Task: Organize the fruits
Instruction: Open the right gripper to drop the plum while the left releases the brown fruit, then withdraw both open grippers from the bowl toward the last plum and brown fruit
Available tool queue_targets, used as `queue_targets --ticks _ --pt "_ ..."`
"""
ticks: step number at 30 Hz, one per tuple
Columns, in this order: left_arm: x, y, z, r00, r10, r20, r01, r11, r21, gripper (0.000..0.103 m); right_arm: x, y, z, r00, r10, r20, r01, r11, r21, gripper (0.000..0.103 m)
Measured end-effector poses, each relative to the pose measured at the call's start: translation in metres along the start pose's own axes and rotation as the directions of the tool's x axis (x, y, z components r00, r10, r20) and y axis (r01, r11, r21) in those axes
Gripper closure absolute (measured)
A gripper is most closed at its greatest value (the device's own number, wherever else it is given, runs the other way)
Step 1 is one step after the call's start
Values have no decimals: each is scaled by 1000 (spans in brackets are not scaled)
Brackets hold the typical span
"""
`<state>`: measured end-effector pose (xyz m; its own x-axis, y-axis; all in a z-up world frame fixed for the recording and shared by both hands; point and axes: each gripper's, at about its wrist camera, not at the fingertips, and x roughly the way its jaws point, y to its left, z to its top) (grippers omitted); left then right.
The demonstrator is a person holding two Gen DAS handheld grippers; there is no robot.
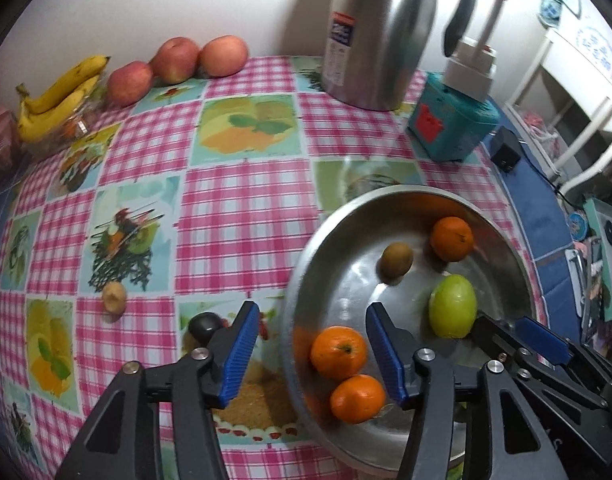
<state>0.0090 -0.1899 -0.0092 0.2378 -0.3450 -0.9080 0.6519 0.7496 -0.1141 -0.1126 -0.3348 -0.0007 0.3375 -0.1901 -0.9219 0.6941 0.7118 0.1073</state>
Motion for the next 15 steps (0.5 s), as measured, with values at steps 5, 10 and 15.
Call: queue_targets --ticks 5,10,15 --pt "-1 19 0 999 28 -18 -29 996 -86 31 0 1 0 1000 -1 2 1 1000 -5 47" --pt "-1 35 -2 998 58 -36 -62 988 -144 21 1 2 0 1000 -5 4 5 1000 -15 42" --pt "3 48 -6 993 106 -58 -115 976 -187 17 2 3 0 1000 -6 7 7 1000 -27 38"
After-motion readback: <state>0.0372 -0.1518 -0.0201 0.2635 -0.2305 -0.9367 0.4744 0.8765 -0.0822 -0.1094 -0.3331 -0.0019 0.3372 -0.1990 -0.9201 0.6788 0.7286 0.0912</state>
